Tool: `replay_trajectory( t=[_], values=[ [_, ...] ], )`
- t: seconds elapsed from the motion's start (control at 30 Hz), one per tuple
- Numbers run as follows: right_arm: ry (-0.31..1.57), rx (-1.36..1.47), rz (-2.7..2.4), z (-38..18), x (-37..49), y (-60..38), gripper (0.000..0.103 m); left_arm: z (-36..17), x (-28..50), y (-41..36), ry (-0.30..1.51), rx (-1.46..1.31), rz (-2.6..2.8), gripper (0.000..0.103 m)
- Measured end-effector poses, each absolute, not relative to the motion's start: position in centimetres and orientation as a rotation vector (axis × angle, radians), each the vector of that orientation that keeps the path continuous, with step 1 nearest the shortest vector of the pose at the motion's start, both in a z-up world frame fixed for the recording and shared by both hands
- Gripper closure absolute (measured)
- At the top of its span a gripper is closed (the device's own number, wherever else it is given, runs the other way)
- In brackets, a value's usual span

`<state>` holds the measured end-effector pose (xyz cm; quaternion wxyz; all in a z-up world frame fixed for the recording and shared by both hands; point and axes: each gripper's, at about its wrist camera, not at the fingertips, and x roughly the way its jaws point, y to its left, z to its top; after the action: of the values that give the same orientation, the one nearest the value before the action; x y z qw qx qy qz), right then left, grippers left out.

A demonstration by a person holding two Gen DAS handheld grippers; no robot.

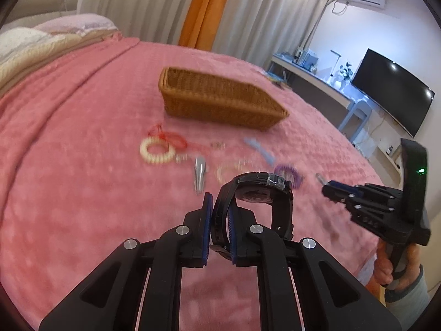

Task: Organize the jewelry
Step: 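Carry the watch and the silver clip over the wicker basket with both tools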

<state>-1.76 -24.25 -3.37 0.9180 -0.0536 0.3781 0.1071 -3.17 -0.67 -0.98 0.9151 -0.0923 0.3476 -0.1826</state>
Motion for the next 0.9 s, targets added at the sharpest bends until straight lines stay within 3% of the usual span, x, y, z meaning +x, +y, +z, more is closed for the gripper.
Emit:
replay_trajectory(
  t=[0.2,0.37,0.7,0.9],
  values=[
    [0.614,-0.041,0.199,4.0,1.6,-24.4,0.089,4.5,0.9,-0.9,0.609,-0.157,-0.371,0.094],
    [0.572,0.018,0.176,6.2,8.1,-24.3,0.089,7.7,6.1,-2.4,0.543,-0.124,-0.359,0.094],
    [0.671,0.085,0.188,-0.2,21.1,-23.5,0.089,3.6,18.5,-4.4,0.588,-0.157,-0.287,0.094],
    [0.731,0.09,0.204,-3.8,23.1,-23.0,0.089,-0.5,21.6,-4.9,0.674,-0.153,-0.259,0.094]
  ],
)
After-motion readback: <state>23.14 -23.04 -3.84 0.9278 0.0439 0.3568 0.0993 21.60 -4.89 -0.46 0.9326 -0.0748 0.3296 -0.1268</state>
